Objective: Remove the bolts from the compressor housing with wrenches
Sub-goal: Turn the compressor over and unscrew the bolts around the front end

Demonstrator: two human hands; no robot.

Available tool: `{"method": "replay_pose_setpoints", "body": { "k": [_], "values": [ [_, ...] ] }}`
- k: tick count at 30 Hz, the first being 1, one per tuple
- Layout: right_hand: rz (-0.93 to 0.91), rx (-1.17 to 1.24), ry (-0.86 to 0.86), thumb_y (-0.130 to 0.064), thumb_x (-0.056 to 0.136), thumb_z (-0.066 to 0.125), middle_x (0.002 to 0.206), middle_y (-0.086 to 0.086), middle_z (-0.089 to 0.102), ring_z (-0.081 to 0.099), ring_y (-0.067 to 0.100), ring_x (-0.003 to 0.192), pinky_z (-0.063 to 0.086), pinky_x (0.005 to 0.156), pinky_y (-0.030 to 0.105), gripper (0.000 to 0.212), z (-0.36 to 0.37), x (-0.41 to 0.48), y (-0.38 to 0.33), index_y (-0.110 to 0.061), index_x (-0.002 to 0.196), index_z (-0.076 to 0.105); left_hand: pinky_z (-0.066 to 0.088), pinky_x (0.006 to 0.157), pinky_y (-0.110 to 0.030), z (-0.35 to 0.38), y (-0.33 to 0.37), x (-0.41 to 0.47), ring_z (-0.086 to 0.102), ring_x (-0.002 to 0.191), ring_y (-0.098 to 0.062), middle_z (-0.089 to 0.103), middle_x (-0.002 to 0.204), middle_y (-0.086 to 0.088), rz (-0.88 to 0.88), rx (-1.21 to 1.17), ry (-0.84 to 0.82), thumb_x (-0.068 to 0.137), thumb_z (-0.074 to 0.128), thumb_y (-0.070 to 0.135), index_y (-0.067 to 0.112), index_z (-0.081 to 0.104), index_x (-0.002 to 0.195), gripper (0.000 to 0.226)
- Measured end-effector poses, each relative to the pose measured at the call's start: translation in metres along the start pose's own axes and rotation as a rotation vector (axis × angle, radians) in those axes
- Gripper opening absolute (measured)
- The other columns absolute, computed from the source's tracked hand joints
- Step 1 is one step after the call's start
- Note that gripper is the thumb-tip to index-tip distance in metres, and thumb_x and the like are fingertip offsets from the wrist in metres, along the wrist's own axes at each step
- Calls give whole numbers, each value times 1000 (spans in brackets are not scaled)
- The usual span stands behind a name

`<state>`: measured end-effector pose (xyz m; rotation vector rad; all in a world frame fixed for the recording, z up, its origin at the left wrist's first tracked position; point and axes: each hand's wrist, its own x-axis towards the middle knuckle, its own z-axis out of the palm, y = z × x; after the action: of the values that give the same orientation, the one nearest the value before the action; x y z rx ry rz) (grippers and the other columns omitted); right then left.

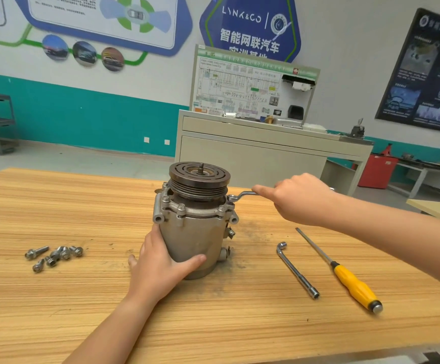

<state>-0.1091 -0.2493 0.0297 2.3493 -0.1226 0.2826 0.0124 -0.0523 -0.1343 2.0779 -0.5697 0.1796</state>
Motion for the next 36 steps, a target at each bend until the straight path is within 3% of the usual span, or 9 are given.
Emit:
{"method": "replay_pose_setpoints", "body": {
  "k": [4,7,10,12,16,18,21,28,36],
  "values": [
    [24,100,168,5,86,45,93,7,66,63,26,79,45,62,29,45,24,17,2,-13,127,48,14,110,-57,0,-1,0,34,134,-19,39,142,4,5,-2,7,54,73,65,25,23,142,109],
    [117,256,447,16,66,67,79,14,71,69,29,73,54,75,46,25,44,37,-17,0,86,70,15,111,-57,-1,-1,0,34,133,-17,38,141,6,7,-9,-1,54,72,66,26,24,141,108],
    [201,384,292,9,81,50,94,10,70,66,24,88,28,107,41,33,52,65,-42,-6,107,65,15,111,-56,-2,0,-1,33,134,-16,37,142,6,6,-5,-7,54,71,68,25,20,143,111],
    [209,382,206,1,87,42,103,7,69,62,20,97,15,111,33,38,54,78,-50,-13,119,57,15,112,-56,-2,0,-1,32,135,-17,36,143,5,6,1,-6,55,71,68,24,17,145,114],
    [260,351,252,-9,94,36,102,4,68,61,20,93,28,100,31,30,59,66,-40,-13,114,58,15,111,-56,-2,0,-2,32,135,-17,35,144,5,0,-14,-9,55,70,69,24,15,145,114],
    [360,492,320,-22,99,33,88,4,66,59,21,79,40,78,30,29,56,45,-32,-8,105,58,15,111,-56,-2,1,-2,31,135,-17,35,145,5,0,-11,-9,56,70,69,24,15,146,115],
    [449,752,327,-24,99,31,62,-1,49,48,21,55,32,49,30,24,44,13,-24,-7,104,47,14,110,-56,-2,1,-3,31,135,-18,34,146,4,0,-11,-10,56,71,68,24,16,146,115],
    [330,476,41,-22,98,31,63,-2,47,52,24,67,33,51,29,46,10,-28,-40,-32,141,18,16,110,-57,-3,2,-2,33,134,-19,36,144,4,-7,-16,-13,55,71,68,25,17,145,114],
    [300,187,-139,4,85,38,63,-2,40,38,19,56,25,43,28,64,-31,-19,-58,-8,143,15,18,109,-59,-3,1,-2,34,134,-20,36,144,5,-13,-23,-30,53,69,70,25,16,146,116]
  ]
}}
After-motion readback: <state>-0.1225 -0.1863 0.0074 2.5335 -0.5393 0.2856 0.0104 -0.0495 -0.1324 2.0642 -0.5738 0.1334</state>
